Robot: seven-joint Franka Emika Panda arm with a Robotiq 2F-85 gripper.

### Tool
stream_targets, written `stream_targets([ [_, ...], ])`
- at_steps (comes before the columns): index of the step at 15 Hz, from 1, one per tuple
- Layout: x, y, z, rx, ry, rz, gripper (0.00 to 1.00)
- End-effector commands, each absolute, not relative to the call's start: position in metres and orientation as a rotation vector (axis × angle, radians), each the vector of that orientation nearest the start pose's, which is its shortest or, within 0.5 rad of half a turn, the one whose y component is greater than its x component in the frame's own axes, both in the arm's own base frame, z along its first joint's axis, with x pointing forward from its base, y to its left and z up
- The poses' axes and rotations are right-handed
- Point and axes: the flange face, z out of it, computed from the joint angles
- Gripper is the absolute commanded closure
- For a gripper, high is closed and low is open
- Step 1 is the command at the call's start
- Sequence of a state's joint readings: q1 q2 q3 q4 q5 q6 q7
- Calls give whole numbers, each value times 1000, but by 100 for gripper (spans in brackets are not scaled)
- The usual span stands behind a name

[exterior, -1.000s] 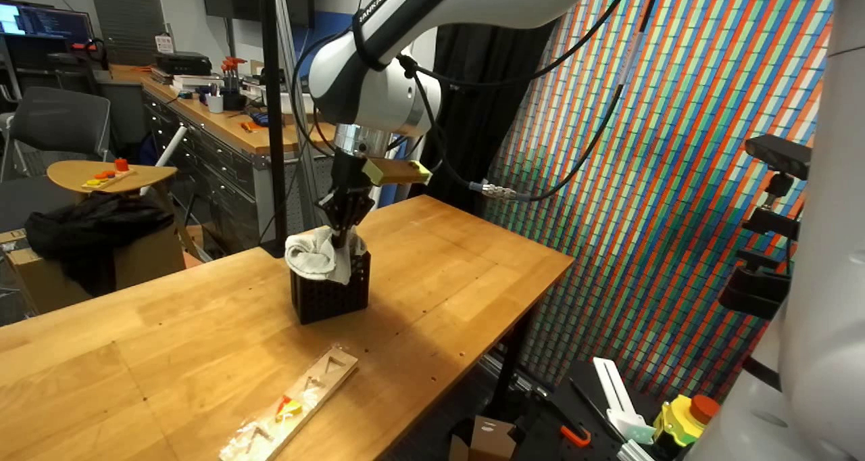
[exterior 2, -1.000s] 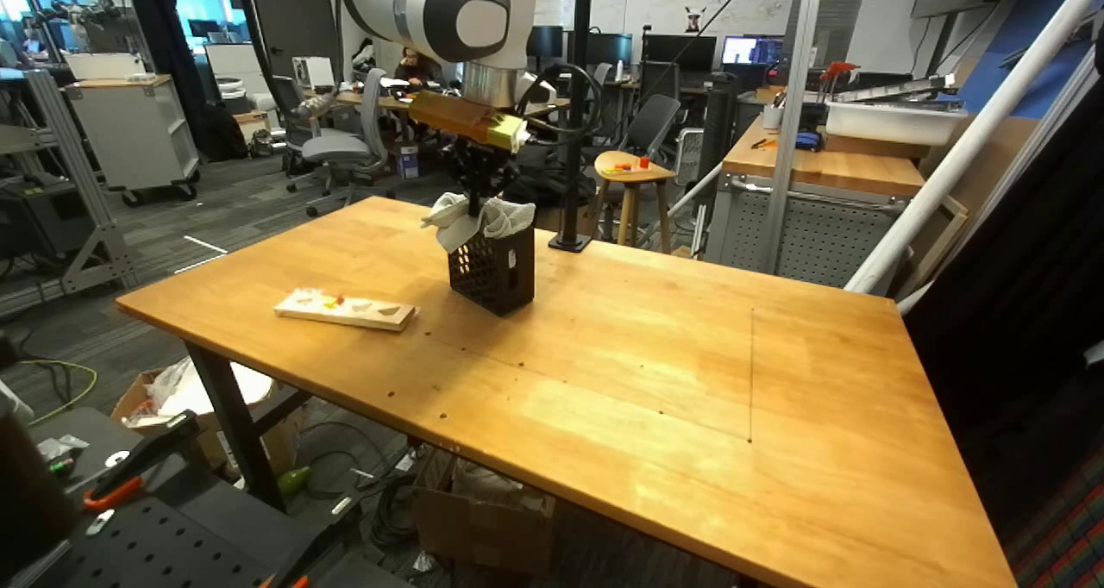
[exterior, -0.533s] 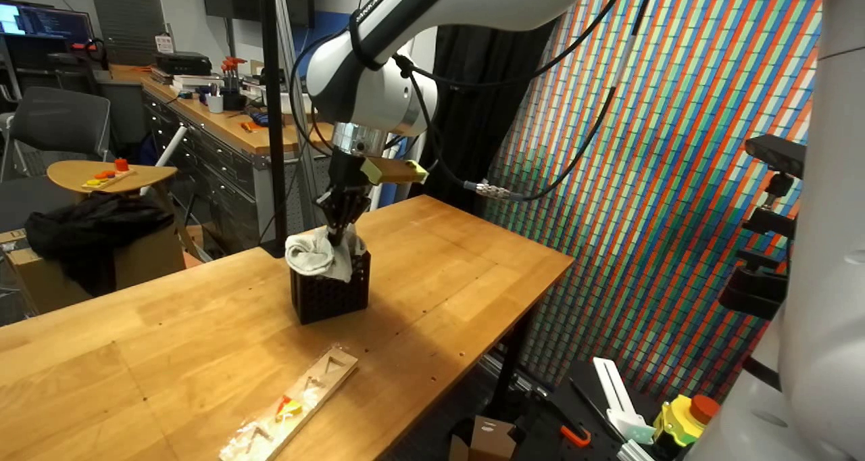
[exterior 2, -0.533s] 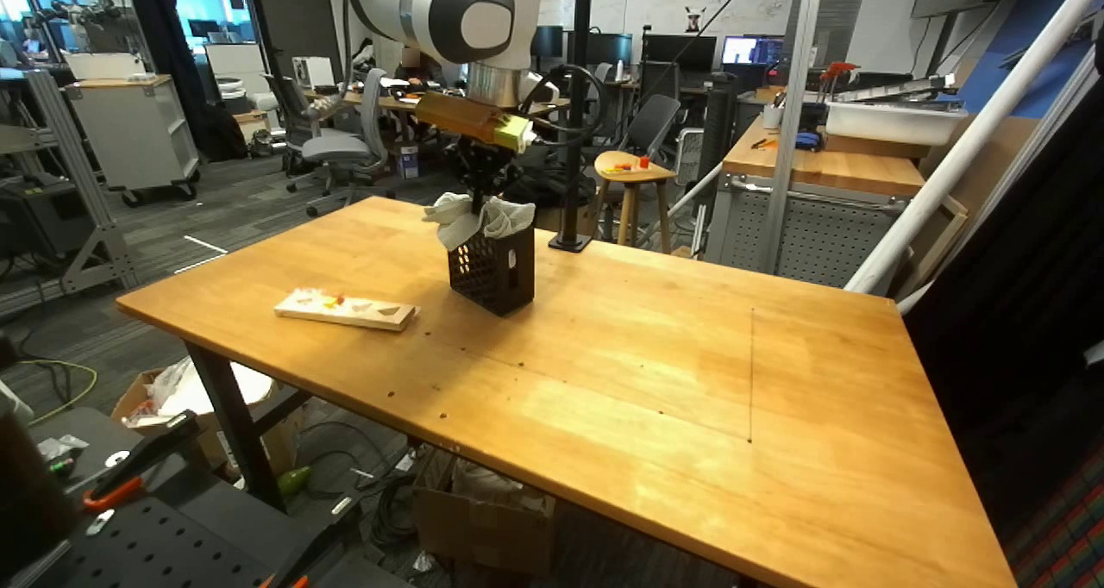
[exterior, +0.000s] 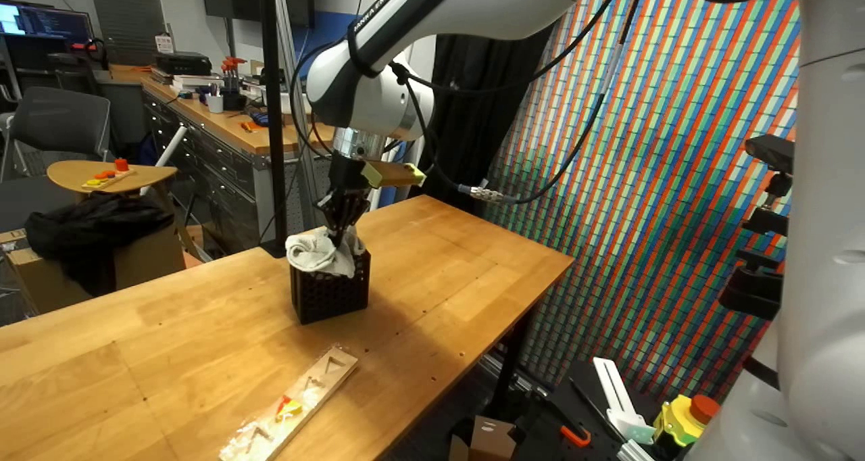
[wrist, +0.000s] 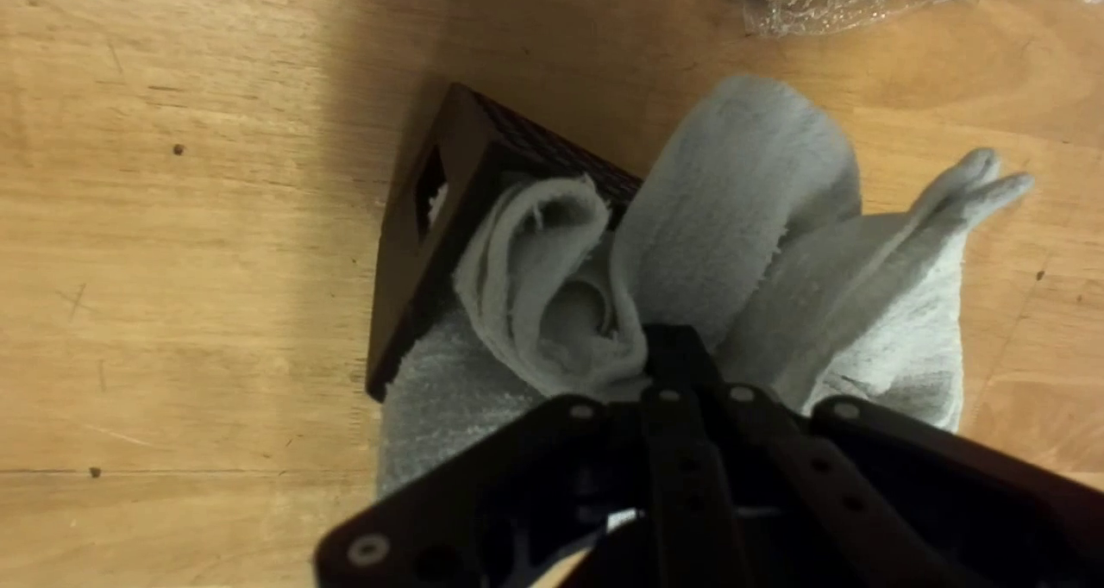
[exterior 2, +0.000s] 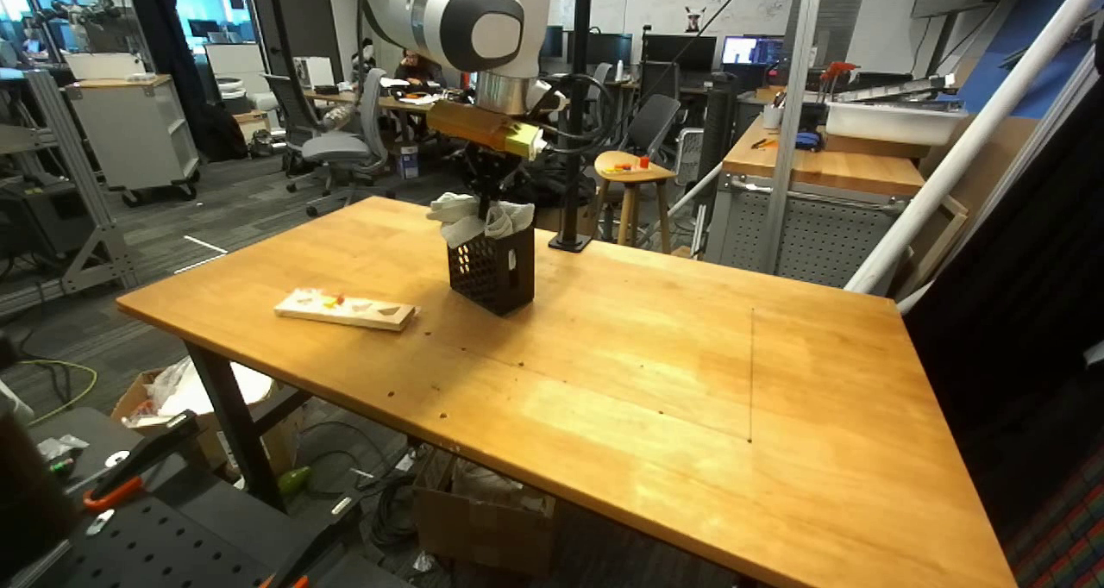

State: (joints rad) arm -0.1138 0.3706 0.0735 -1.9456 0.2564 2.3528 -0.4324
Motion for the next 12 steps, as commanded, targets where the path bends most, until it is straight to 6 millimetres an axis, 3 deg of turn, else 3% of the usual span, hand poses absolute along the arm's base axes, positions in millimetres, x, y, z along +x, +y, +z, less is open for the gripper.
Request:
stream_targets([
  [1, 634, -27, 298, -2902, -342, -127, 100],
  [12, 654, -17, 266, -2837, -461, 39, 100],
])
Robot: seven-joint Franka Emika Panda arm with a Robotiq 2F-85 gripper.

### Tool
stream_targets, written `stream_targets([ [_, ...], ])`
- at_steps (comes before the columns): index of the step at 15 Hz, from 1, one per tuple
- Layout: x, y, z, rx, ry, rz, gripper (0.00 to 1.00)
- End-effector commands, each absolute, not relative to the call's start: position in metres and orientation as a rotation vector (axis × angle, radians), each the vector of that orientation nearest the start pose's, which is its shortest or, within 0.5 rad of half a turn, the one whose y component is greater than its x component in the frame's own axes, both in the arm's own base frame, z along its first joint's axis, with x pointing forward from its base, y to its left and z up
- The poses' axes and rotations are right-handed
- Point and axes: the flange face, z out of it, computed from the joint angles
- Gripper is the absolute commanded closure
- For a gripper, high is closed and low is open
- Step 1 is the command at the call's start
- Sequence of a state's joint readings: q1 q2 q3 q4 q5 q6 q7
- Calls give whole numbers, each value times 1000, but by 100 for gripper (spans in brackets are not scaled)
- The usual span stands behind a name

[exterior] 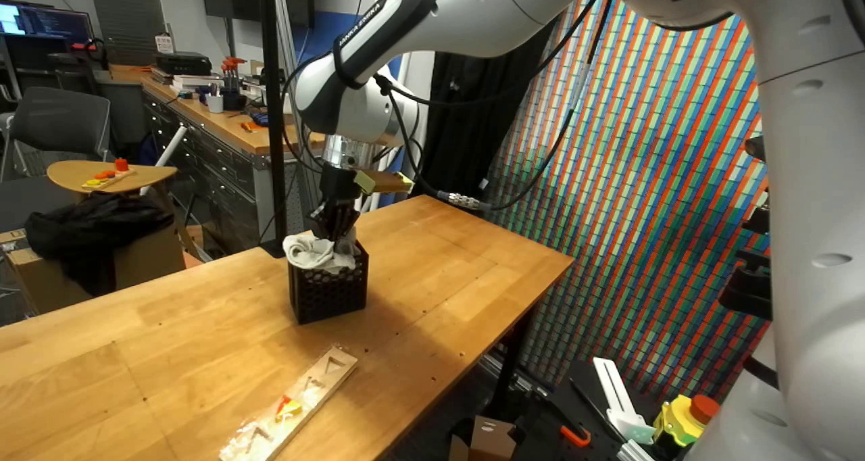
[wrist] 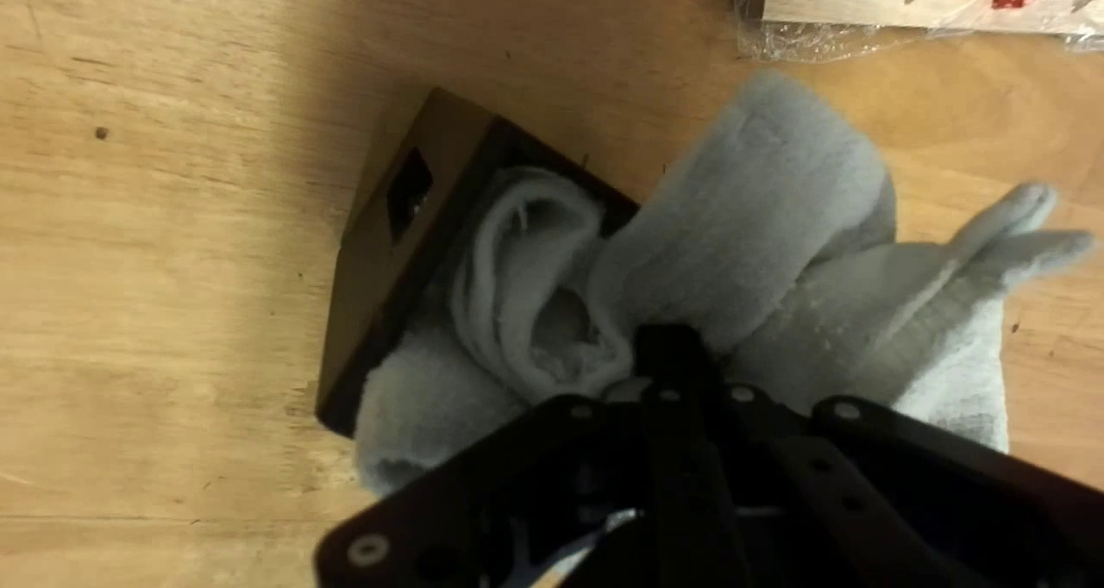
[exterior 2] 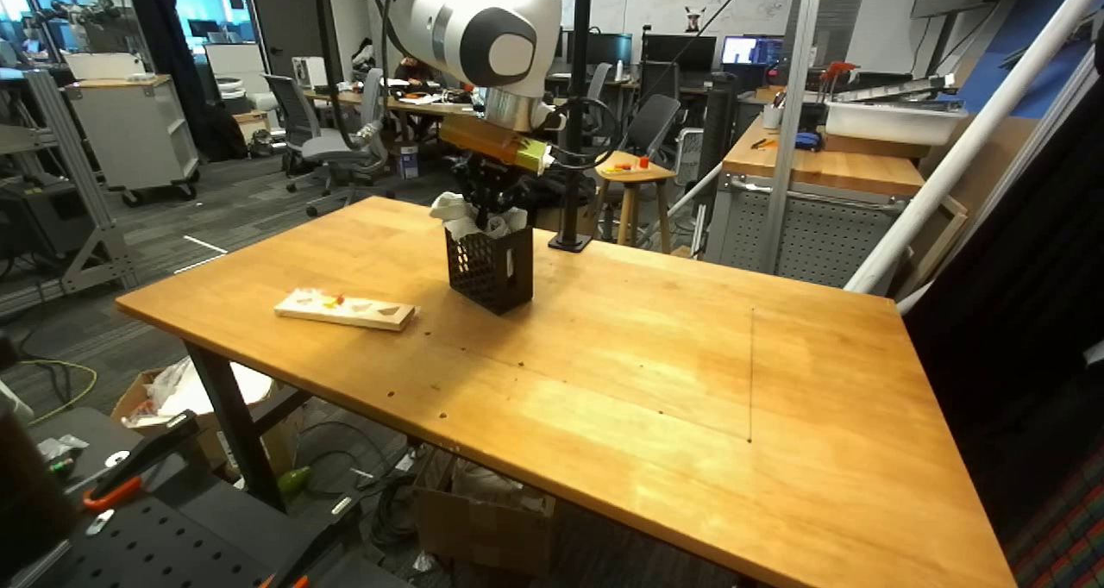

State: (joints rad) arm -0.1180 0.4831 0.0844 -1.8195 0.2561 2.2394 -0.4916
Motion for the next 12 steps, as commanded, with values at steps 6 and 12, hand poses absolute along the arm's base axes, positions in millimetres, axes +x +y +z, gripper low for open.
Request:
stream_targets([
  [6, 657, -17, 243, -2780, -519, 188, 100],
  [12, 657, -14, 232, -2735, -538, 279, 100],
])
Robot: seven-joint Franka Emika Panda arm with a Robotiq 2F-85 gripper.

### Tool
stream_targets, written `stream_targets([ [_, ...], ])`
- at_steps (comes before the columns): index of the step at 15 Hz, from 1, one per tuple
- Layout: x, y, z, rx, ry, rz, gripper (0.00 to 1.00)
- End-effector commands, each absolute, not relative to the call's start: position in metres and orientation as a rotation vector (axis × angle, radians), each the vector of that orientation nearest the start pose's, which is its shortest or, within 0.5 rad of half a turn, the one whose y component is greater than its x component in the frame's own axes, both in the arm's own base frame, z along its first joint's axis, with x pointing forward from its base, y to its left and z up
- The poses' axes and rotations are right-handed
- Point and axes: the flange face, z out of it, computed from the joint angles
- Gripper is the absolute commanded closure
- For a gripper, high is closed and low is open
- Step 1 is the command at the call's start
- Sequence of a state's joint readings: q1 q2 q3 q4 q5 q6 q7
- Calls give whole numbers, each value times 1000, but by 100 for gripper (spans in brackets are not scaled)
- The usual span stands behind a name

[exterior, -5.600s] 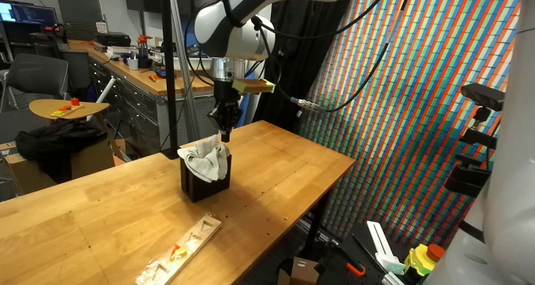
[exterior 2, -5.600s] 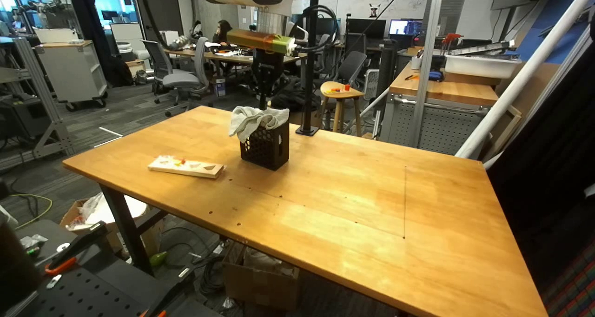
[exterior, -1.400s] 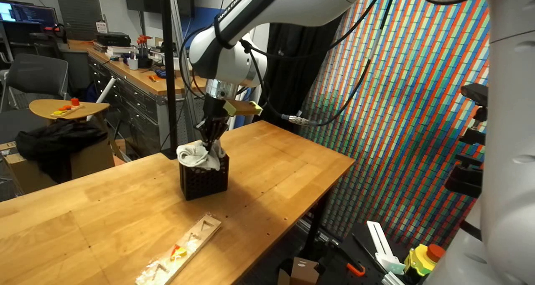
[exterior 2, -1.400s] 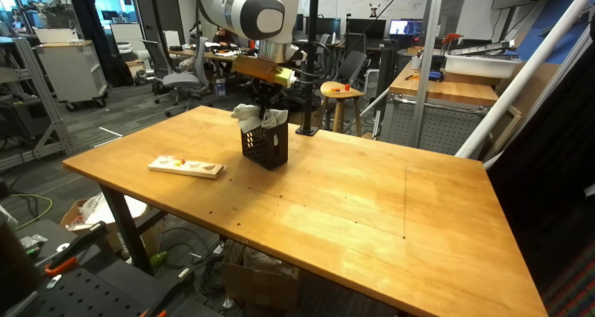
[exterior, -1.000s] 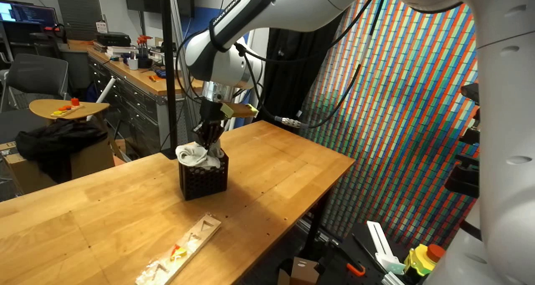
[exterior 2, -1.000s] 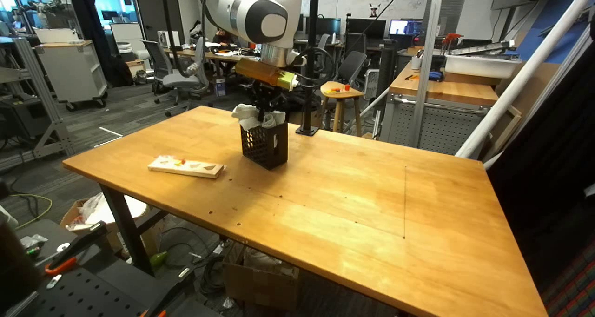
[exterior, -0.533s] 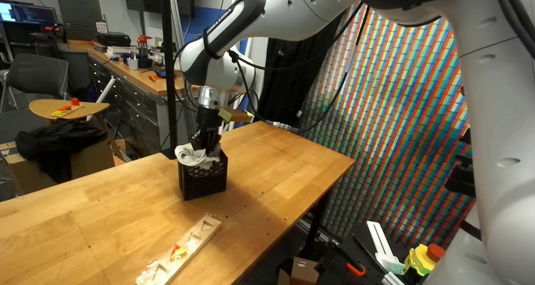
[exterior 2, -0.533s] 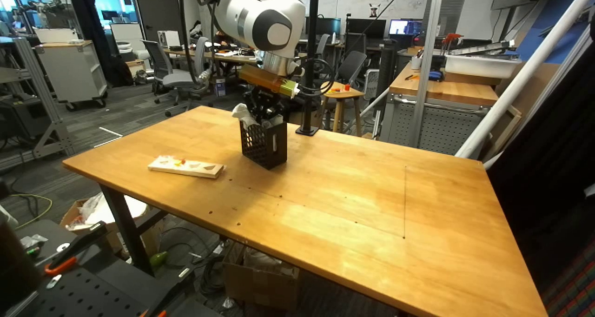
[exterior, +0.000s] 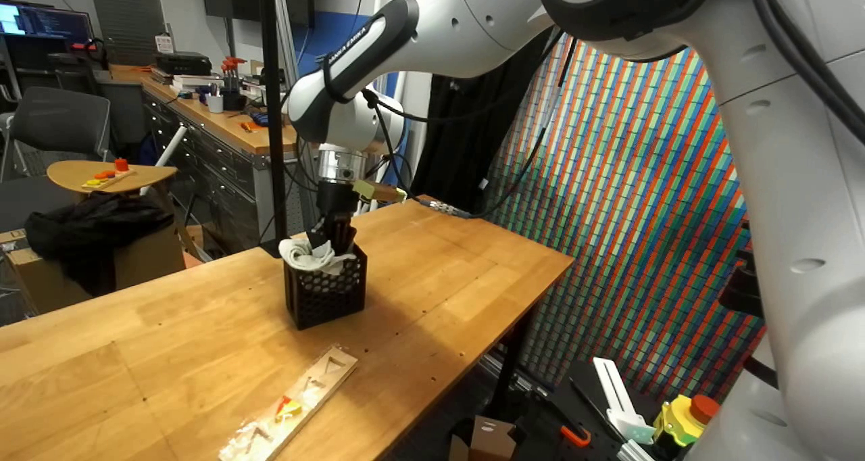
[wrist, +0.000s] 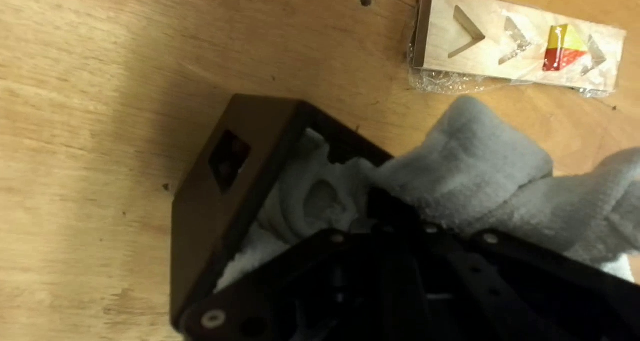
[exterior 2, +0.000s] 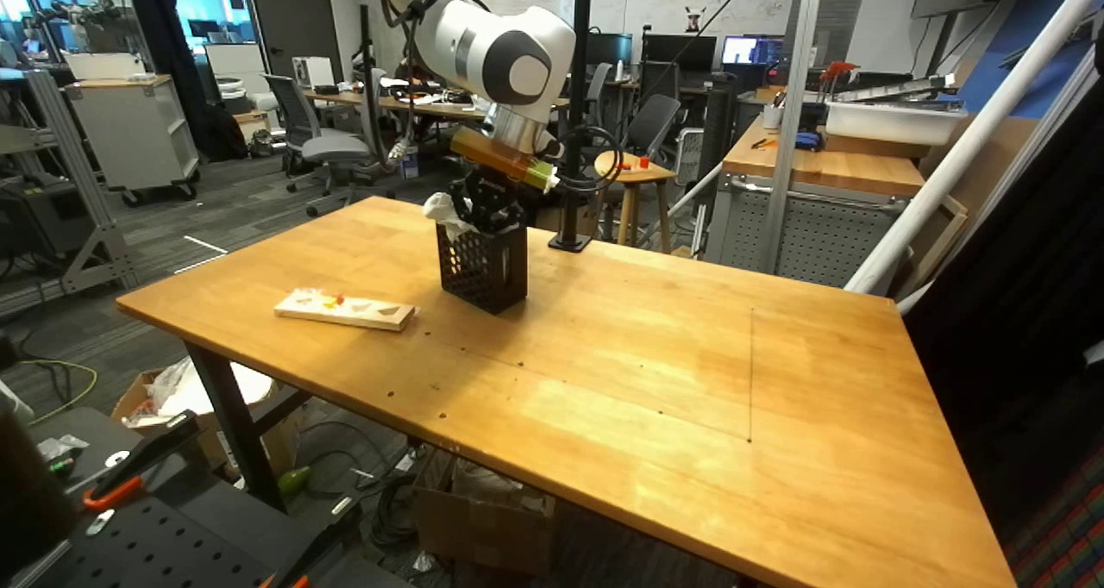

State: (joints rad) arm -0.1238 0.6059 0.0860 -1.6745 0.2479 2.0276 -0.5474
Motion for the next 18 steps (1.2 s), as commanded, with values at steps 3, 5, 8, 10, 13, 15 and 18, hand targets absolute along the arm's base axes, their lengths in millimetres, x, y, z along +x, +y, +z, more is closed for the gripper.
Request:
stream_targets([
  [3, 654, -15, 240, -2748, -530, 288, 100],
  [5, 652, -15, 251, -2767, -529, 278, 100],
  [8, 649, -14, 284, -2822, -552, 232, 99],
  [10, 648, -13, 311, -2869, -589, 193, 99],
  [13, 649, -4, 355, -2941, -653, 128, 99],
  [15, 650, 8, 375, -2971, -687, 91, 99],
  [18, 649, 33, 388, -2999, -723, 62, 99],
])
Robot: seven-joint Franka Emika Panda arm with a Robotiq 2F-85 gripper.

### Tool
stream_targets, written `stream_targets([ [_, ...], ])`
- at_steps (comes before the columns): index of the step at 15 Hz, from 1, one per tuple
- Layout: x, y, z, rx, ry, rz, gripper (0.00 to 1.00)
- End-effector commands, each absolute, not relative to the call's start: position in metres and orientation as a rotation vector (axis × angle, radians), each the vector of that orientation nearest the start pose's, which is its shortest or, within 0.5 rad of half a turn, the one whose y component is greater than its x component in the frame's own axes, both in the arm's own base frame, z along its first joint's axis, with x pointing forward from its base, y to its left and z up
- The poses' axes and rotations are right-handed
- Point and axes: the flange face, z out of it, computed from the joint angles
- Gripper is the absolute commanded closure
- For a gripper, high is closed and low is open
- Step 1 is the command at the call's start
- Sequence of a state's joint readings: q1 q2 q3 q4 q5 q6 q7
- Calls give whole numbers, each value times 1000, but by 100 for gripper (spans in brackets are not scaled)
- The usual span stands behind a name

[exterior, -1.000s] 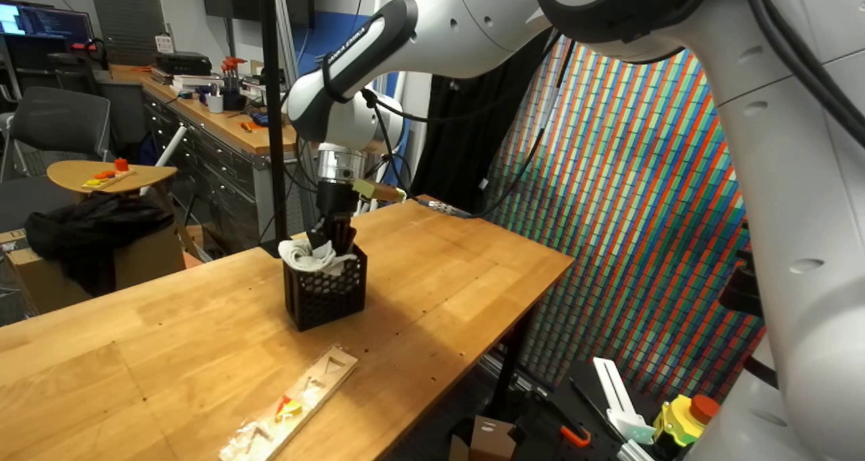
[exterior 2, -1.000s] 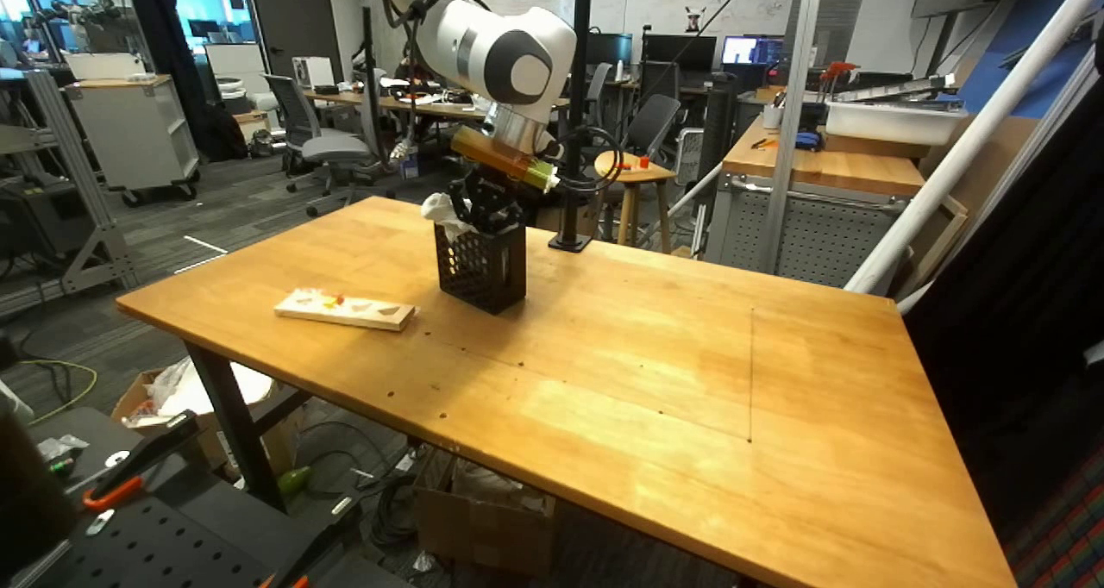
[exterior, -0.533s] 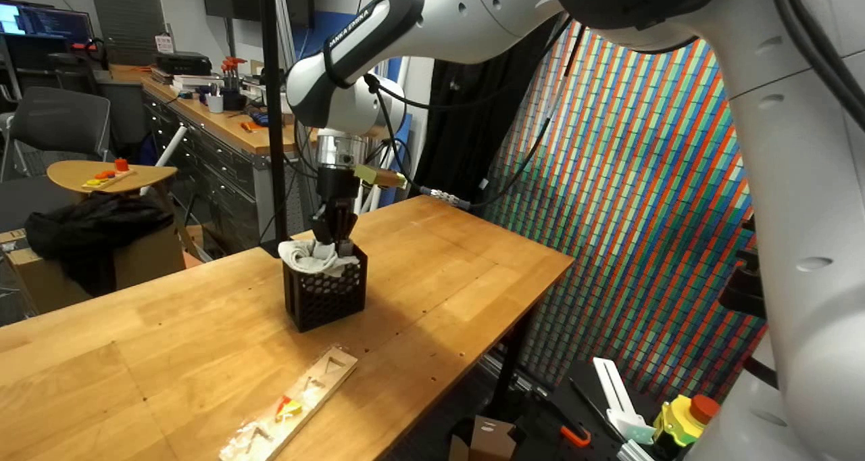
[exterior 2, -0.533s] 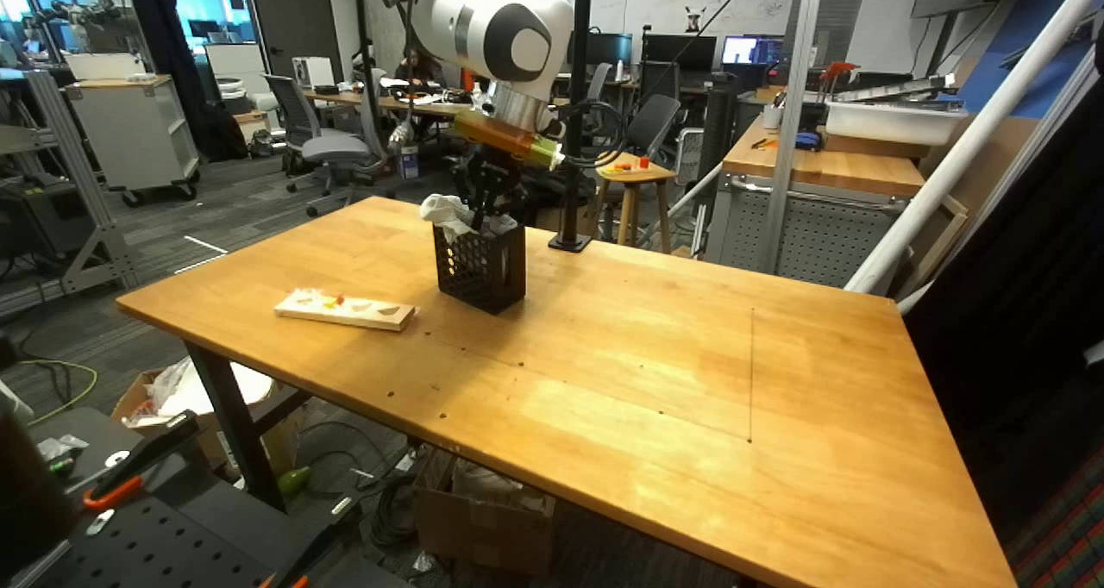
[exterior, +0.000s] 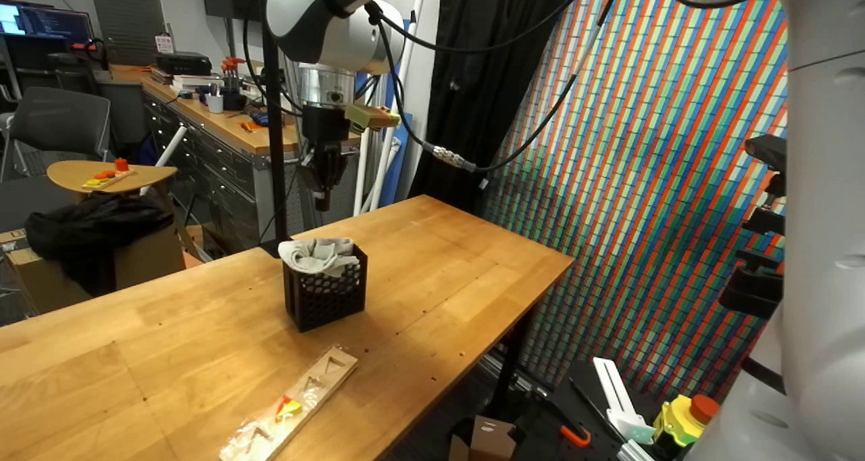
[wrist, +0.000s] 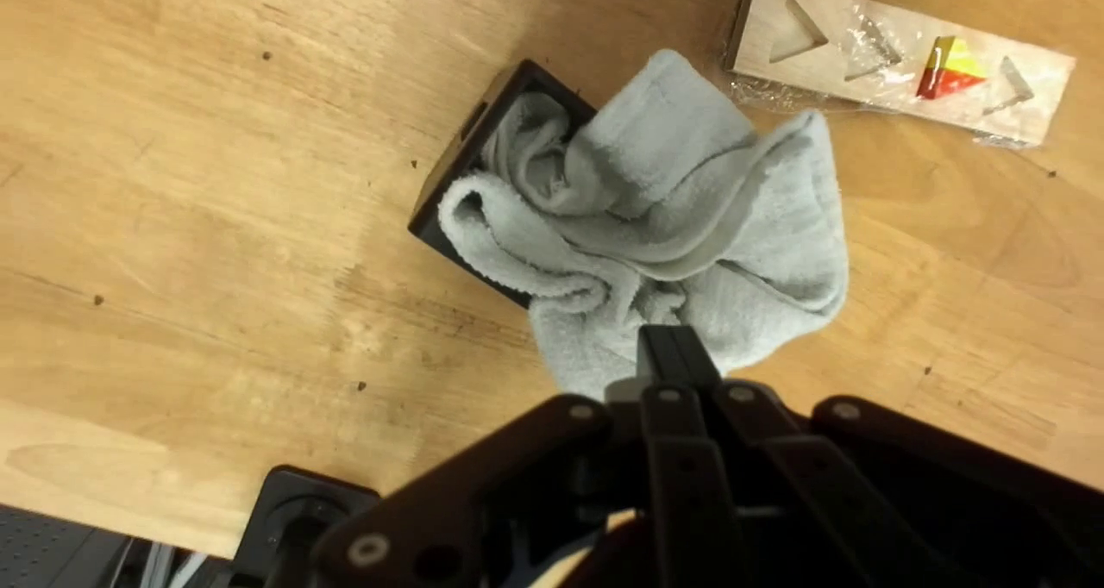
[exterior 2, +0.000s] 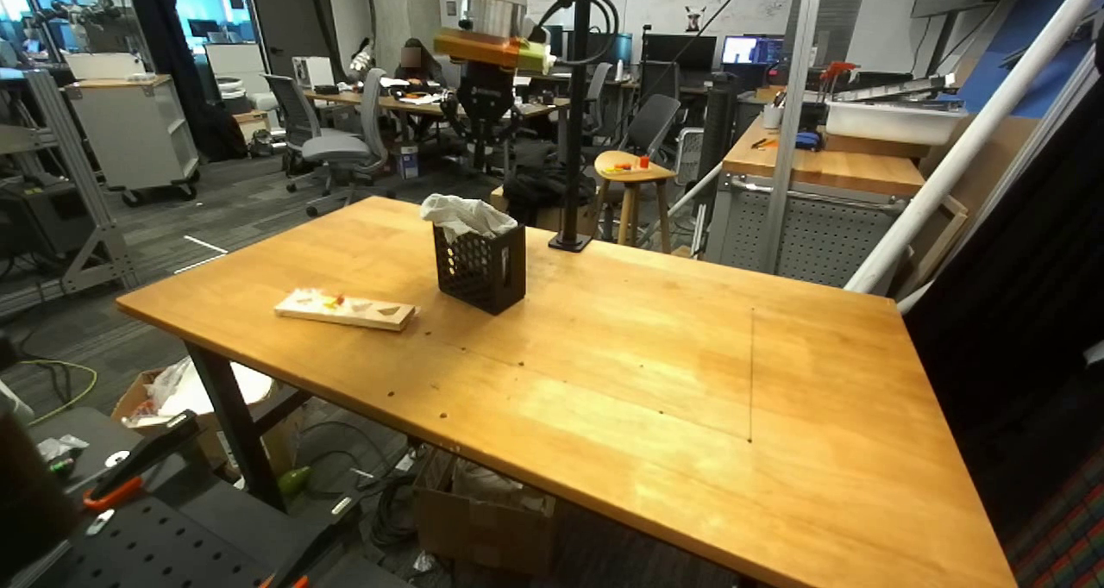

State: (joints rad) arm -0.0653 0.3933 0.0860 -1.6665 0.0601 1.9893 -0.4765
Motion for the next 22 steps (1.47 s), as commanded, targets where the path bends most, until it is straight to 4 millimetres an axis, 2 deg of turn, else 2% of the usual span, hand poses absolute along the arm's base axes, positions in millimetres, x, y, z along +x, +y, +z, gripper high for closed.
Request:
stream_targets([
  [1, 649, 42, 389, -3006, -731, 59, 99],
  [6, 646, 83, 379, -3042, -766, 66, 96],
  [8, 643, 95, 375, -3048, -798, 79, 82],
  [11, 640, 107, 367, -3050, -820, 100, 70],
  [12, 639, 109, 363, -3045, -827, 106, 71],
  [14, 637, 112, 354, -3040, -844, 122, 60],
  [15, 636, 112, 350, -3037, -850, 128, 63],
  [16, 635, 111, 346, -3037, -857, 135, 58],
  [17, 635, 108, 342, -3040, -865, 137, 60],
  [20, 639, 102, 333, -3059, -900, 144, 47],
  [21, 641, 100, 331, -3066, -914, 141, 39],
  [22, 642, 99, 330, -3073, -931, 145, 38],
])
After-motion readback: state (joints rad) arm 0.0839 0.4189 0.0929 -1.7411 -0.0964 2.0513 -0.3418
